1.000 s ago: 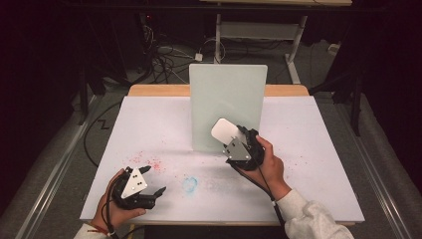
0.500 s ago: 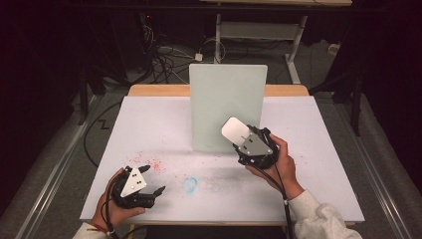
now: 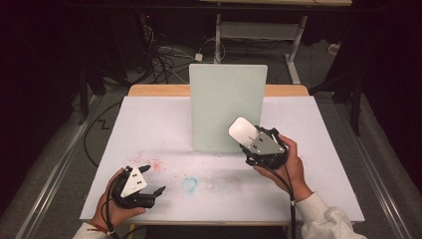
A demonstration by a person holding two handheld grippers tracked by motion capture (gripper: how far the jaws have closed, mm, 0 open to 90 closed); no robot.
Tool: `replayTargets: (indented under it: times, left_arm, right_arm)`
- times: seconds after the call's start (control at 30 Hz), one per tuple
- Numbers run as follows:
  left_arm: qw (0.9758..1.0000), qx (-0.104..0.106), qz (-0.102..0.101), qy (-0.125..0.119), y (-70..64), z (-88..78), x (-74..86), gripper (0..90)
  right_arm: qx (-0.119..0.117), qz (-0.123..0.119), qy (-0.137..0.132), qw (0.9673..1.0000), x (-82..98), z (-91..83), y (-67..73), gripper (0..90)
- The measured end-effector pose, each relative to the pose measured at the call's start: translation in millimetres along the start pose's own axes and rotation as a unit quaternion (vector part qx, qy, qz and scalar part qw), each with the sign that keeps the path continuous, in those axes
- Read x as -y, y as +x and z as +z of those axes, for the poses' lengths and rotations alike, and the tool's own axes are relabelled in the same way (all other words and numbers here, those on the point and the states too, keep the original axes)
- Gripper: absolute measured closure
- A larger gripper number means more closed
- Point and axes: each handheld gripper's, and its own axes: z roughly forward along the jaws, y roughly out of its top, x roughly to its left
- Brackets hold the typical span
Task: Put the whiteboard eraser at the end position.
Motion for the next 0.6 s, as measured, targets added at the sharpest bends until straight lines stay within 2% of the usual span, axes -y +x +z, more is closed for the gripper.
replayTargets:
  times: [0.27,0.6]
  left_arm:
    - [1.0,0.004,0.006,0.0,-1.7,3.0,-3.0,17.9]
    - [0.9999,0.006,0.009,0.001,-2.1,4.9,-4.3,17.9]
  right_arm:
    - [-0.011,0.011,0.007,0.9999,7.4,-9.5,-4.7,30.8]
    - [-0.028,0.008,0.016,0.9995,12.4,-18.8,-8.3,30.8]
